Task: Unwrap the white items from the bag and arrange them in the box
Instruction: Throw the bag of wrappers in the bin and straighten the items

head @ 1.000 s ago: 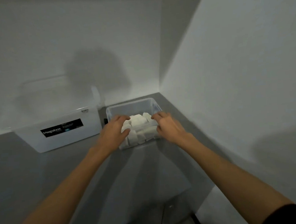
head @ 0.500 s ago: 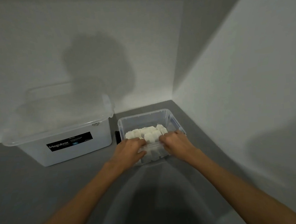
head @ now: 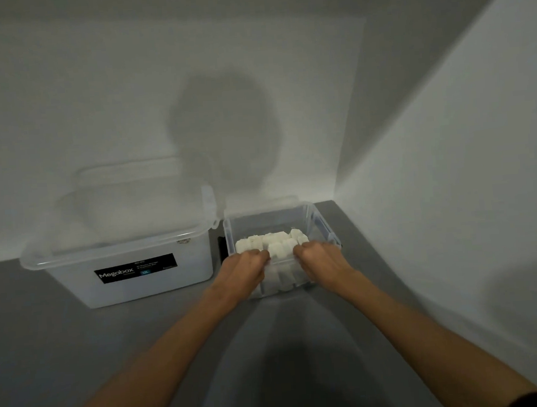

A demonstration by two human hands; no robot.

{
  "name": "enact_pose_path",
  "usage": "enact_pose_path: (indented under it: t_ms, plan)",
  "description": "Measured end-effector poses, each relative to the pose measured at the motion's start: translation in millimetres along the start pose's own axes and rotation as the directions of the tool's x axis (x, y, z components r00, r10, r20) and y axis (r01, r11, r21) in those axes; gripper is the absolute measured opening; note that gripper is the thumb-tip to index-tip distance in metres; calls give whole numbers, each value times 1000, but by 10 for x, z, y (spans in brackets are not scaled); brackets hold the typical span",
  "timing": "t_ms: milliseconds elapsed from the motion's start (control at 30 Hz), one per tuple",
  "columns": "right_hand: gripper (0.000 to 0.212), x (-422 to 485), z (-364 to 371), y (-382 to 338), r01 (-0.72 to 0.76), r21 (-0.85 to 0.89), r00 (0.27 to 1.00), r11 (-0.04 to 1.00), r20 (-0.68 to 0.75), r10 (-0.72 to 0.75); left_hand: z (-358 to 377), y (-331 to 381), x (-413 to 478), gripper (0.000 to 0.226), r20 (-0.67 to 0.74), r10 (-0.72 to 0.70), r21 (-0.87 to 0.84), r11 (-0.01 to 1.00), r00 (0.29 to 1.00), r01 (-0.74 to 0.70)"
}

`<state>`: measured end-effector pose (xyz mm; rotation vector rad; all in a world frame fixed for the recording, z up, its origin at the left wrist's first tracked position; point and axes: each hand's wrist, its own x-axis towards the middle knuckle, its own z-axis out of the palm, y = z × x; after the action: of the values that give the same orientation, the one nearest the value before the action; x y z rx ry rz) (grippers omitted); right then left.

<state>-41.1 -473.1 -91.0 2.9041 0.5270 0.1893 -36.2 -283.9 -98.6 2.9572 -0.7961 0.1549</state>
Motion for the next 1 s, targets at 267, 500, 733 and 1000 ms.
enact_pose_path:
  t_ms: [267,500,733,1000]
  plan:
    - [23,340,63,124,23,3,1000,1000,-3,-23,-2,-85,291,30,2,-39,110,993,999,39]
    - [24,611,87,197,19,16,1000,1000,-3,-19,21,-230,533,29,15,-55,141,989,998,52]
    - [26,803,106,258,7,4,1000,1000,17,-7,73,-329,749,30,20,-63,154,986,998,59]
    - [35,989,115,284,3,-27,999,1000,49,-1,71,-402,919,31,53,-72,191,980,996,60]
